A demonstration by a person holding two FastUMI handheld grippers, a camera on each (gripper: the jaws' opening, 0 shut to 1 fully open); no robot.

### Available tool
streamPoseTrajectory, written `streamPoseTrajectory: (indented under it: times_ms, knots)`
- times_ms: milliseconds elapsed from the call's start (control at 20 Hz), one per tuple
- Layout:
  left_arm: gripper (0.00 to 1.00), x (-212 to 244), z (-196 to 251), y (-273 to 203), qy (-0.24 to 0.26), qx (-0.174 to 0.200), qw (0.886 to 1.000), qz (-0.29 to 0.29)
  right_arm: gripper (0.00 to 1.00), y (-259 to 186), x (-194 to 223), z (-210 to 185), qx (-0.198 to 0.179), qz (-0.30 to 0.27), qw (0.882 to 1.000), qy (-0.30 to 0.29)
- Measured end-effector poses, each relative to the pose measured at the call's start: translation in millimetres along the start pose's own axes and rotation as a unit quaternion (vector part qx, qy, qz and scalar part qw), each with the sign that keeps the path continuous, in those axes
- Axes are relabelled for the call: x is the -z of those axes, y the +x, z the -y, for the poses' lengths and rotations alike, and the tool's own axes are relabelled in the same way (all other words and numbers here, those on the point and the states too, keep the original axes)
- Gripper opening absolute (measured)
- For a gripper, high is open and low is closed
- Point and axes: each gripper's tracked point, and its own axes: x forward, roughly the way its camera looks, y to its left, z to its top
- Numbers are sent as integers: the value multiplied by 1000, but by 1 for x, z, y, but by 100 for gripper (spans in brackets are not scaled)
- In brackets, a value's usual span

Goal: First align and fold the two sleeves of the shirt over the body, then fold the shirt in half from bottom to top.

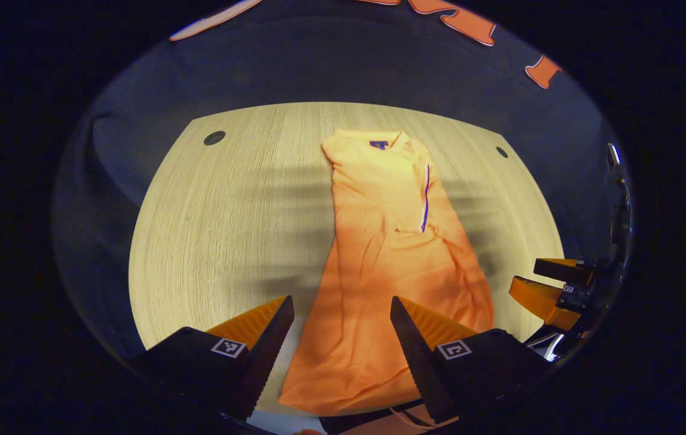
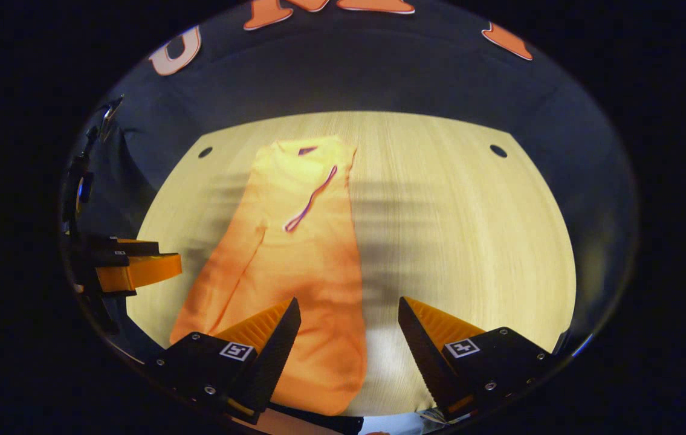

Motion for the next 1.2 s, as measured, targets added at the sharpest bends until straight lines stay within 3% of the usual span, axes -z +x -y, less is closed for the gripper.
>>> streamPoseTrajectory:
  times_ms: [150, 550, 800, 1200]
  knots:
    - [99, 56, 2, 4, -11, 7, 999, -43, 99, -2, 46, -9, 2, -49, 999, -16]
    - [99, 154, -13, 8, -18, -34, 993, -112, 99, -5, 159, -32, 2, -167, 986, -12]
    - [99, 175, -13, 19, -46, -49, 989, -130, 99, 8, 179, -32, 12, -188, 982, 0]
    - [99, 189, -5, 26, -47, -61, 985, -153, 98, 12, 177, -29, 31, -200, 979, -3]
